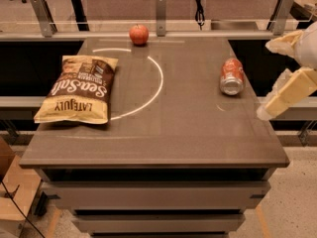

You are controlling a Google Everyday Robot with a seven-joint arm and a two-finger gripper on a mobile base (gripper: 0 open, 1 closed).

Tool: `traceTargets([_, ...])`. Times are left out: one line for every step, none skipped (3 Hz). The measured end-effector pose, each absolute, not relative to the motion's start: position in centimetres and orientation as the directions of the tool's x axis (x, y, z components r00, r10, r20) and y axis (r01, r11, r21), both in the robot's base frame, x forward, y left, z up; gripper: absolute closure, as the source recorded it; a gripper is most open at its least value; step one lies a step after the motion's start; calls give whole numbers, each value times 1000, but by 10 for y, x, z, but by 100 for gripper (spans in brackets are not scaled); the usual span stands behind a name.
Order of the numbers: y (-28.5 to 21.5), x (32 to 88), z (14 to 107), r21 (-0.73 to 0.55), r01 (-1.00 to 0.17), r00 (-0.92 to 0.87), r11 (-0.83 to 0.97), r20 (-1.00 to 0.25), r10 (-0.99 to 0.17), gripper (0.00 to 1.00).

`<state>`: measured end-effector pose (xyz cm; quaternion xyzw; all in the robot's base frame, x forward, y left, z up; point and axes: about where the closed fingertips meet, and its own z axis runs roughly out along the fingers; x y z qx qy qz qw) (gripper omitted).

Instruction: Move coke can near brown chip bag

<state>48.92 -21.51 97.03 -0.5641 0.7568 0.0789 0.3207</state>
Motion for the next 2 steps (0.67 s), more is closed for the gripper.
traceTargets([-235,528,964,-278,-842,-184,462,-656,-732,0])
traceTargets([-235,528,965,-278,-842,-184,462,-656,-732,0])
